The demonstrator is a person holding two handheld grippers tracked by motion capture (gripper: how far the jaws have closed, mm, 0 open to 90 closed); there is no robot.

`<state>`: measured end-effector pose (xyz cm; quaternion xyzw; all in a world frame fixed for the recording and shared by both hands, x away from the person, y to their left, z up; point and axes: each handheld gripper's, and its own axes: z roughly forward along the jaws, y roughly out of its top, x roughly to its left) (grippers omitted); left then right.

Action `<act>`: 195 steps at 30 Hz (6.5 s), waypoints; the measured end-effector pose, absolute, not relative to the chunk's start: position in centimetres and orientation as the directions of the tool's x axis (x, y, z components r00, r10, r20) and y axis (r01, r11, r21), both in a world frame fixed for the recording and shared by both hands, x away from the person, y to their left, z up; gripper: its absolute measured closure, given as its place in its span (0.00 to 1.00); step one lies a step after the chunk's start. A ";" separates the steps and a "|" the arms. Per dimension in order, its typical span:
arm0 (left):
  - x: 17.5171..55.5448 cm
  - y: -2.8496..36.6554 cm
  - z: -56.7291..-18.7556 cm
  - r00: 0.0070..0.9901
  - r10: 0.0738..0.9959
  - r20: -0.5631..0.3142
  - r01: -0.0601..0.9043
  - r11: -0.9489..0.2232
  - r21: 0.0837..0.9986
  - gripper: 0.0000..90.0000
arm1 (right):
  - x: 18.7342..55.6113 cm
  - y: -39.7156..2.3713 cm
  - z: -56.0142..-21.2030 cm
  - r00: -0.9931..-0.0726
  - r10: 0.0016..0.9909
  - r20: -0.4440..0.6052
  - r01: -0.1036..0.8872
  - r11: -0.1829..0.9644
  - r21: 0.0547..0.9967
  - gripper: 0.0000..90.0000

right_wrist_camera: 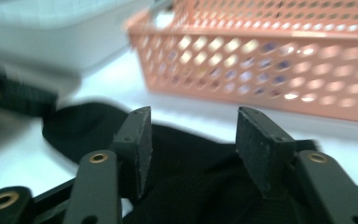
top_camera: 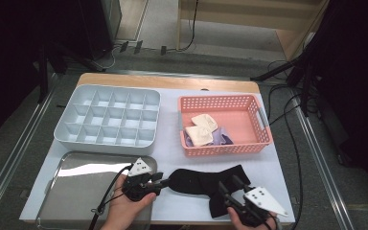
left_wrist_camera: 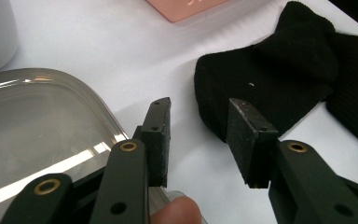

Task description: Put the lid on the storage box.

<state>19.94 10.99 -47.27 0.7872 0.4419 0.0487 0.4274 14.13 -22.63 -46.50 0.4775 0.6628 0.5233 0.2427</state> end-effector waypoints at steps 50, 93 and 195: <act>21.1 9.0 -47.4 0.574 0.786 -0.230 0.637 -0.253 0.728 0.53 | 17.3 -28.3 -49.0 -0.171 0.966 0.193 0.517 -0.078 0.853 0.51; 22.0 9.2 -47.0 0.556 0.791 -0.255 0.666 -0.241 0.706 0.98 | 13.8 -18.1 -47.0 -0.589 0.796 0.141 0.442 0.170 0.881 0.82; 19.3 9.4 -46.7 0.705 0.671 -0.230 0.557 -0.324 0.765 0.88 | 11.7 -24.3 -49.3 -0.274 0.944 0.183 0.623 0.029 0.782 0.60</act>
